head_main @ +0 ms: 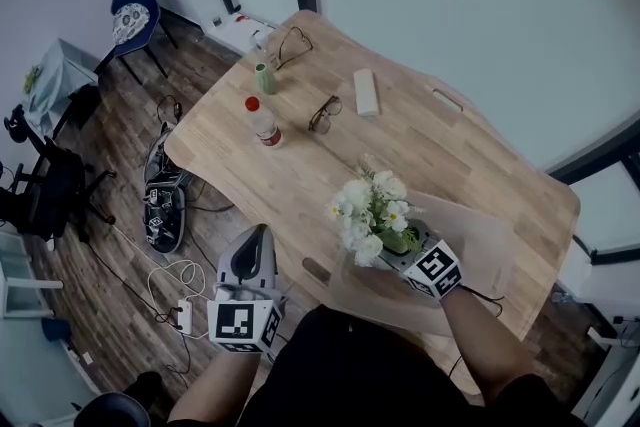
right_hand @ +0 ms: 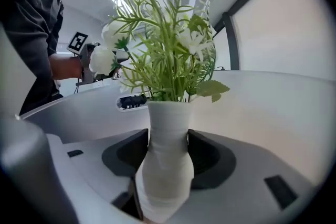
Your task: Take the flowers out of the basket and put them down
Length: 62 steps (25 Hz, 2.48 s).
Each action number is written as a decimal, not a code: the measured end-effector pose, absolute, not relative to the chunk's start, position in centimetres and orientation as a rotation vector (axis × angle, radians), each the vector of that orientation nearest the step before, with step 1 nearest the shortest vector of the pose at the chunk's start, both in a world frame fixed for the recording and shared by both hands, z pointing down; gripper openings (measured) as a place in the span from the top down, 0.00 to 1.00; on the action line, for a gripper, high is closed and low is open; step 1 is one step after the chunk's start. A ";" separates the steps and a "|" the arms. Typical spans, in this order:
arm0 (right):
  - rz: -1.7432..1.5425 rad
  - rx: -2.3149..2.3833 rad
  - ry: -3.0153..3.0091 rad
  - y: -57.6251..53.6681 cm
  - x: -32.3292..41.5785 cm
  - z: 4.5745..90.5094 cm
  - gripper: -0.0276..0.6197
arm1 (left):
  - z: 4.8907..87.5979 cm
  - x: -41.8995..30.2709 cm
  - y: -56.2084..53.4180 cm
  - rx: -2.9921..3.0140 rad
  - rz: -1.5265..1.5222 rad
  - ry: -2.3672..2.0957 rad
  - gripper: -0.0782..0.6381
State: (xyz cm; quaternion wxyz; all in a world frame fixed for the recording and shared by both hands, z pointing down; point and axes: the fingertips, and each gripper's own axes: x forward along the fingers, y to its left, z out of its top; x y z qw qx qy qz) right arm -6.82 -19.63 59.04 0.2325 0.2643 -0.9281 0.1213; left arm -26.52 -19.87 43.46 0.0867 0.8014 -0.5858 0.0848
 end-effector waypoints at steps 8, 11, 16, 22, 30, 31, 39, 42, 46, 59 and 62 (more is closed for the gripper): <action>0.356 0.732 -2.570 -19.7 -6.5 58.1 0.59 | 43.5 -26.3 -20.2 2.400 0.254 -1.729 0.88; 0.350 0.750 -2.600 -19.5 -6.4 56.9 0.59 | 43.3 -25.9 -20.4 2.414 0.245 -1.712 0.89; 0.330 0.779 -2.633 -19.6 -6.1 55.2 0.59 | 43.2 -24.9 -20.9 2.449 0.233 -1.675 0.89; 0.291 0.853 -2.652 -19.4 -4.8 52.9 0.59 | 42.5 -23.3 -21.3 2.504 0.212 -1.624 0.89; 0.240 0.957 -2.665 -18.8 -3.0 49.7 0.59 | 41.5 -20.5 -21.7 2.584 0.180 -1.536 0.88; 0.234 0.965 -2.667 -18.7 -2.8 49.3 0.59 | 41.4 -20.2 -21.7 2.592 0.177 -1.526 0.89; 0.188 1.041 -2.672 -18.1 -0.7 46.7 0.59 | 40.5 -17.3 -21.9 2.659 0.149 -1.453 0.89; 0.169 1.077 -2.677 -17.8 -0.3 45.6 0.59 | 40.0 -16.6 -22.0 2.676 0.137 -1.430 0.89; 0.160 1.139 -2.684 -17.6 0.6 44.3 0.59 | 39.5 -15.7 -21.9 2.700 0.121 -1.401 0.88; 0.130 1.351 -2.701 -16.6 5.0 40.9 0.60 | 38.3 -12.2 -22.5 2.777 0.102 -1.304 0.89; 0.102 1.405 -2.701 -16.2 6.3 39.3 0.60 | 37.9 -10.5 -22.7 2.803 0.093 -1.255 0.88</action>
